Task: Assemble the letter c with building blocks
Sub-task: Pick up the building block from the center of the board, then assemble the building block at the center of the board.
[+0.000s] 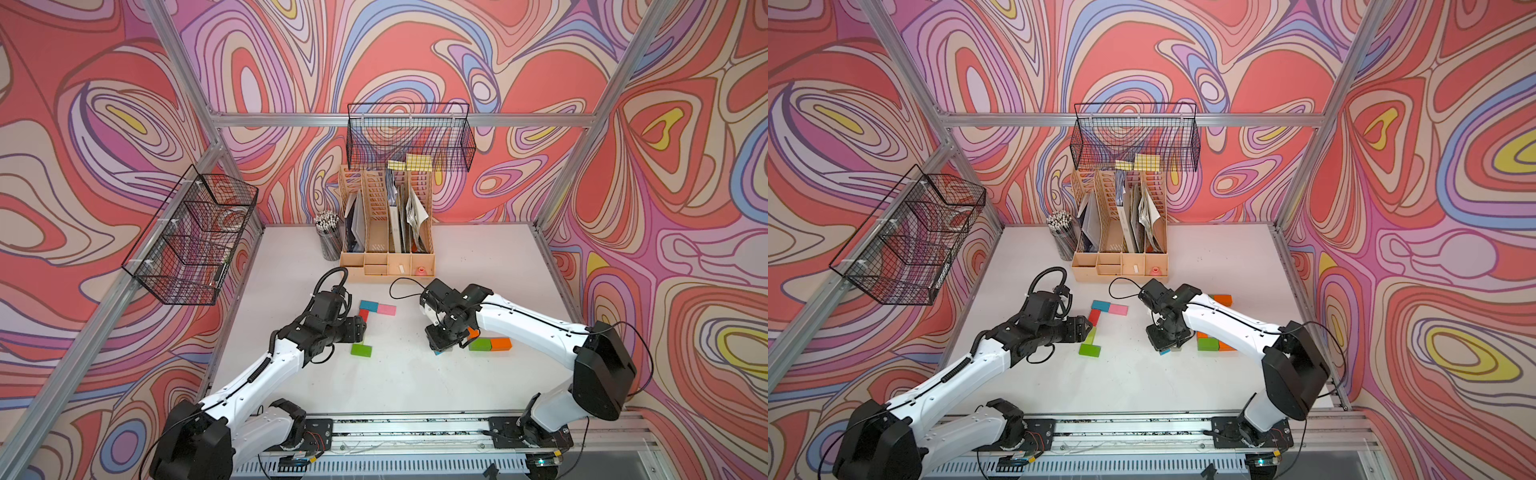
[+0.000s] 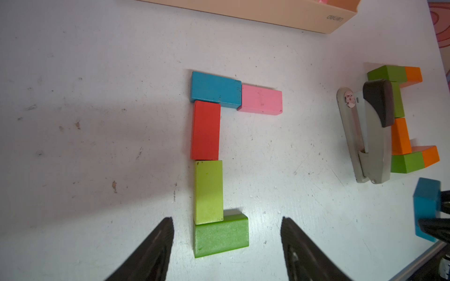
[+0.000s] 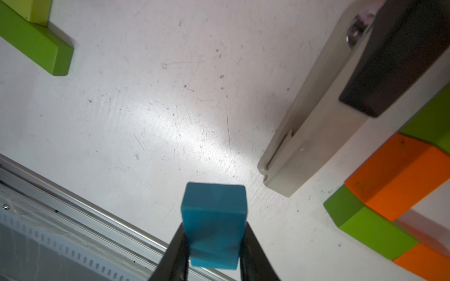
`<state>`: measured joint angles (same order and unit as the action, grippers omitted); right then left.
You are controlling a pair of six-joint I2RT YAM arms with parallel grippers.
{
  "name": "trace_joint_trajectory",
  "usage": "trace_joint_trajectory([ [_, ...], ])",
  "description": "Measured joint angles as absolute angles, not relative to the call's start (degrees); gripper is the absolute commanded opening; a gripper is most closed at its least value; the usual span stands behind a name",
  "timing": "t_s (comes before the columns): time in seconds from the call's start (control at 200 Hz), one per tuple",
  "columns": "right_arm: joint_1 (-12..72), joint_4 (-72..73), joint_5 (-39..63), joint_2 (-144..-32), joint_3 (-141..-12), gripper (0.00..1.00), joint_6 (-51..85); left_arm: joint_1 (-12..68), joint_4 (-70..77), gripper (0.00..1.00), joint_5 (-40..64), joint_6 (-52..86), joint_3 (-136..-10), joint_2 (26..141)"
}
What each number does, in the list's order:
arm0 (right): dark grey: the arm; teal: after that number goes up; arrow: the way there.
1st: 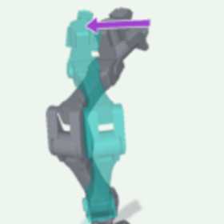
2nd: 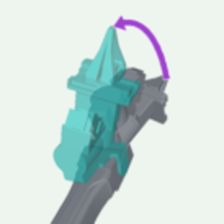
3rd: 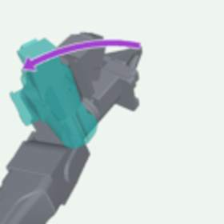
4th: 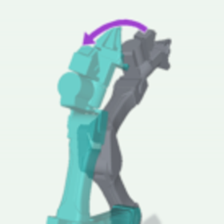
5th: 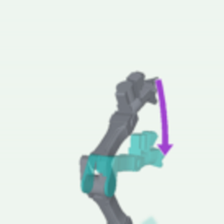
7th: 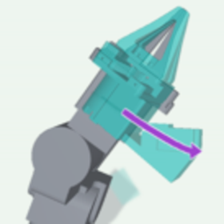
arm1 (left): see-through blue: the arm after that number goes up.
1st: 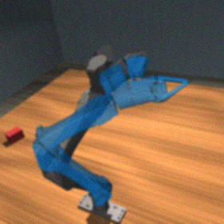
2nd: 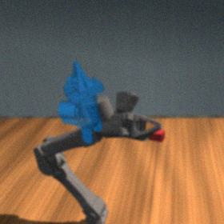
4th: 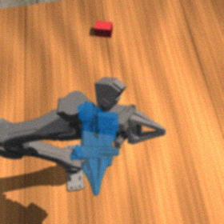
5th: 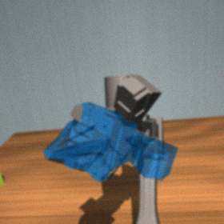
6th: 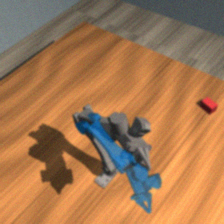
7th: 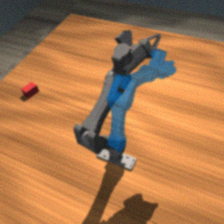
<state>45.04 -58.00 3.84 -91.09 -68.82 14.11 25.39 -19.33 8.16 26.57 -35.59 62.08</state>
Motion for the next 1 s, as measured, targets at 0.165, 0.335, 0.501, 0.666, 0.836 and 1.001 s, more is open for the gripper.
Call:
trace_joint_trajectory([
  [0.165,48.6,-58.2,-0.7,-97.2,-72.9,0.14,3.3,25.4,-19.3,0.75,5.5,29.0,-32.6,62.1],
  [0.335,51.9,-58.2,-2.7,-103.9,-75.8,0.14,-6.9,24.6,-19.9,0.76,4.0,30.3,-30.1,61.9],
  [0.501,53.6,-57.8,-2.6,-110.0,-79.8,0.14,-14.6,21.4,-19.5,0.76,4.3,30.9,-27.7,59.6],
  [0.666,54.9,-57.4,-1.5,-115.6,-85.8,0.14,-19.4,18.5,-19.7,0.77,5.0,31.8,-26.8,59.1],
  [0.836,55.6,-56.6,-0.2,-119.1,-89.4,0.15,-22.3,15.4,-19.5,0.77,6.2,32.2,-26.8,59.1],
  [1.001,56.4,-56.4,0.4,-120.6,-90.8,0.17,-24.1,14.9,-19.5,0.77,6.3,32.5,-26.7,59.1],
])
